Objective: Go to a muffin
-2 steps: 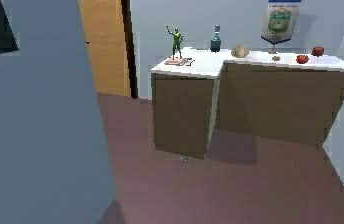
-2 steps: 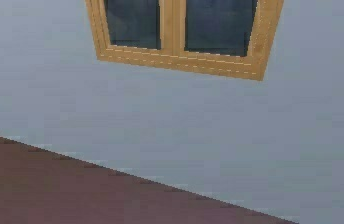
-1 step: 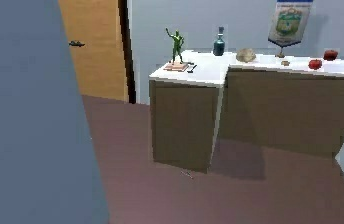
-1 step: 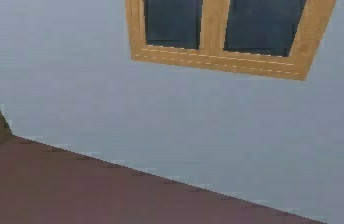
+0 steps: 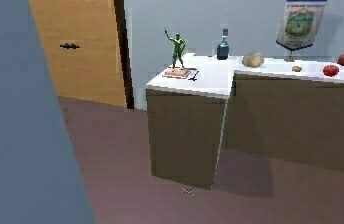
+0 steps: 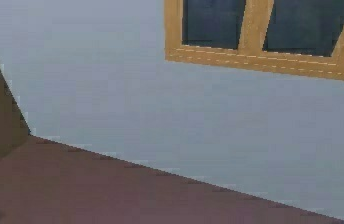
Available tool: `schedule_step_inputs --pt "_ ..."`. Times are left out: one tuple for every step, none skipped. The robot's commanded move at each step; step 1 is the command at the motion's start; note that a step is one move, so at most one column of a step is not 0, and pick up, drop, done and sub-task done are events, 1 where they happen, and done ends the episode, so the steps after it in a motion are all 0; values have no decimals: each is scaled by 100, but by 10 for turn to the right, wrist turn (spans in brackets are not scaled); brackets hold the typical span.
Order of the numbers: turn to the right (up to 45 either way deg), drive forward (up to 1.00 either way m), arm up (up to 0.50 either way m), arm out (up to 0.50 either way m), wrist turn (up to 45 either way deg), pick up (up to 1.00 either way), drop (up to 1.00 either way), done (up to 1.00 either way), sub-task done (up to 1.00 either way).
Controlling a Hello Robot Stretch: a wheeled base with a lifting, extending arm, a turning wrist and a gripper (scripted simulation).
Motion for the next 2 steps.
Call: schedule_step_inputs --pt "330 0 0 0 0 0 0 0 0" --pt "0 100 0 0 0 0 0 0 0"
